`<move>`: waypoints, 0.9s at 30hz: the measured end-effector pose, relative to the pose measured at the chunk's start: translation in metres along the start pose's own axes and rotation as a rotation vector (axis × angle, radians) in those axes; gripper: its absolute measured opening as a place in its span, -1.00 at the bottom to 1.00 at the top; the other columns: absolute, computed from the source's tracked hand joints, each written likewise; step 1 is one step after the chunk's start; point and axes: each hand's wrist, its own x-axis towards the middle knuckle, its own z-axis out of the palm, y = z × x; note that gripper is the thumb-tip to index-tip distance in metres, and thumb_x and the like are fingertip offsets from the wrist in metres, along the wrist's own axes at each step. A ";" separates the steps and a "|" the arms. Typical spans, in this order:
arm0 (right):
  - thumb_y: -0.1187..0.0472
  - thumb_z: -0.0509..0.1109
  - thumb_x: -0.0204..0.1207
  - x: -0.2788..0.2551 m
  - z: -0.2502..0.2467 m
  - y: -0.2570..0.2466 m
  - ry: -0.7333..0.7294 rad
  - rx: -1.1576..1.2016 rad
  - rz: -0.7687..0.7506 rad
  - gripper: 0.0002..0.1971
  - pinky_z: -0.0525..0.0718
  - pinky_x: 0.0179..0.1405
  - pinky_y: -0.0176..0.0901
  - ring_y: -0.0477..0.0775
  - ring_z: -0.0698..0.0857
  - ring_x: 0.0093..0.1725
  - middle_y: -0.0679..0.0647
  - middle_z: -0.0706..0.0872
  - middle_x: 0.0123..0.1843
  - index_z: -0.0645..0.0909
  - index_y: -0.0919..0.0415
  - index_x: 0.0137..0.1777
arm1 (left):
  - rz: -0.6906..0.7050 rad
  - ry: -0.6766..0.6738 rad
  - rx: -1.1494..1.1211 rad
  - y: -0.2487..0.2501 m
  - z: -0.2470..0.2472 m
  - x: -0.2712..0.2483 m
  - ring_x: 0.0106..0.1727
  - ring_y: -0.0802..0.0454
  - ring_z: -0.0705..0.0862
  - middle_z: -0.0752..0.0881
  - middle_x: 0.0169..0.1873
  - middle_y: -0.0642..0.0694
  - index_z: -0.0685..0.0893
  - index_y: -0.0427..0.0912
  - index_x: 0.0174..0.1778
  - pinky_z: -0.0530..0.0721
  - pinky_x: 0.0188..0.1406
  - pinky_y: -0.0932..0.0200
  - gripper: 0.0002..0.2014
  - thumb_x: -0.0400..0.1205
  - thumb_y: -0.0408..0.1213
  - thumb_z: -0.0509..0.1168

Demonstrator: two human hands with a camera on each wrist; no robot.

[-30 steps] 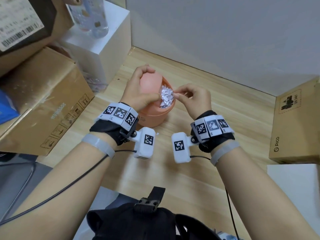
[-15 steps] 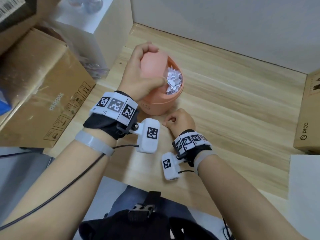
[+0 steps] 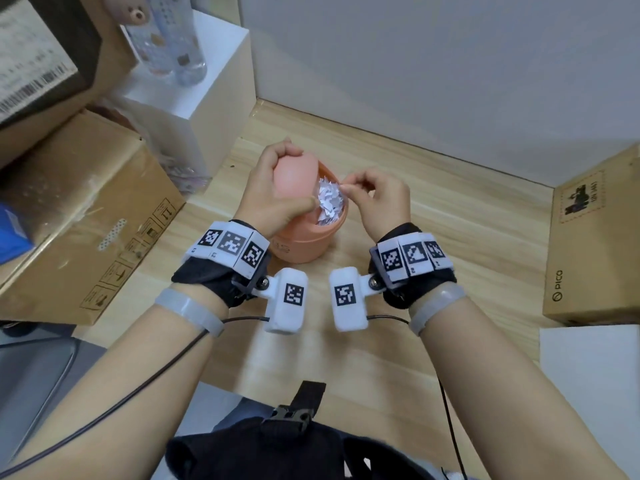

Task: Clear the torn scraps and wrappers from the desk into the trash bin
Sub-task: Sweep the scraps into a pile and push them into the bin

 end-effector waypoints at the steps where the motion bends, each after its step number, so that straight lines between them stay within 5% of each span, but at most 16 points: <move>1: 0.31 0.43 0.40 0.004 0.000 -0.006 -0.065 -0.060 -0.023 -0.92 0.44 -0.26 -0.59 -0.17 0.54 -0.27 0.11 0.70 -0.16 0.74 0.26 -0.15 | -0.007 0.001 0.001 -0.001 0.001 0.000 0.38 0.16 0.37 0.38 0.48 -0.15 0.43 0.01 0.12 0.29 0.00 0.80 -0.37 0.22 -0.52 0.49; 4: 0.26 0.38 0.46 0.010 -0.001 -0.013 -0.195 -0.260 -0.046 -0.84 0.45 -0.10 -0.28 -0.05 0.56 -0.12 0.14 0.75 -0.04 0.76 0.18 -0.03 | -0.010 -0.003 0.004 -0.002 0.001 0.000 0.40 0.15 0.37 0.40 0.42 -0.09 0.43 0.04 0.11 0.28 0.03 0.80 -0.36 0.19 -0.47 0.51; 7: 0.32 0.41 0.43 0.009 -0.010 -0.016 -0.182 -0.296 -0.050 -0.83 0.50 -0.06 -0.24 -0.06 0.57 -0.15 0.12 0.77 -0.03 0.76 0.16 -0.01 | -0.019 -0.015 0.005 -0.002 0.000 0.001 0.41 0.15 0.35 0.38 0.37 0.04 0.44 0.15 0.06 0.29 0.10 0.70 -0.36 0.17 -0.43 0.52; 11: 0.16 0.32 0.54 0.003 -0.018 -0.030 -0.273 0.070 0.159 -0.83 0.70 0.12 0.11 0.23 0.73 -0.08 0.30 0.74 -0.12 0.68 0.20 -0.19 | -0.048 -0.033 -0.007 -0.002 0.000 -0.002 0.49 0.10 0.33 0.37 0.36 0.14 0.43 0.32 -0.02 0.28 0.36 0.25 -0.39 0.09 -0.22 0.49; 14: -0.14 0.05 0.60 0.003 -0.009 -0.049 -0.450 0.361 0.450 -0.53 0.65 -0.19 -0.13 0.13 0.61 -0.21 0.17 0.58 -0.24 0.51 0.24 -0.26 | -0.052 -0.038 0.013 0.000 -0.001 -0.006 0.49 0.09 0.32 0.38 0.40 0.10 0.40 0.35 0.00 0.29 0.48 0.09 -0.36 0.02 0.02 0.49; 17: -0.35 -0.17 0.51 0.011 0.013 -0.051 -0.571 0.434 0.622 -0.27 0.64 -0.48 -0.21 -0.04 0.69 -0.43 0.13 0.69 -0.21 0.58 0.24 0.10 | -0.067 -0.054 0.040 0.001 -0.002 -0.006 0.52 0.07 0.28 0.32 0.44 0.20 0.41 0.42 -0.01 0.28 0.54 -0.06 -0.38 0.03 0.07 0.47; 19: -0.41 -0.20 0.46 0.017 0.028 -0.046 -0.587 0.572 0.701 -0.24 0.72 -0.38 -0.17 0.04 0.74 -0.25 0.17 0.73 -0.01 0.50 0.12 0.31 | -0.070 -0.074 0.061 0.000 -0.001 -0.005 0.55 0.06 0.25 0.28 0.39 0.38 0.41 0.49 -0.03 0.28 0.54 -0.17 -0.39 0.04 0.08 0.49; 22: -0.35 -0.26 0.52 0.022 0.041 -0.046 -0.516 0.674 0.720 -0.33 0.75 -0.38 -0.26 0.03 0.69 -0.13 0.10 0.68 -0.02 0.42 0.03 0.34 | -0.071 -0.085 0.068 -0.003 -0.001 -0.002 0.55 0.07 0.24 0.20 0.28 0.64 0.42 0.55 -0.02 0.33 0.50 -0.26 -0.38 0.05 0.06 0.52; 27: -0.35 -0.28 0.52 0.033 0.049 -0.040 -0.367 0.509 0.710 -0.25 0.53 0.36 0.12 0.26 0.58 0.34 0.23 0.54 0.44 0.50 0.11 0.34 | -0.073 -0.084 0.075 -0.006 -0.001 0.001 0.56 0.09 0.23 0.17 0.25 0.66 0.44 0.52 0.00 0.30 0.52 -0.25 -0.38 0.06 0.04 0.50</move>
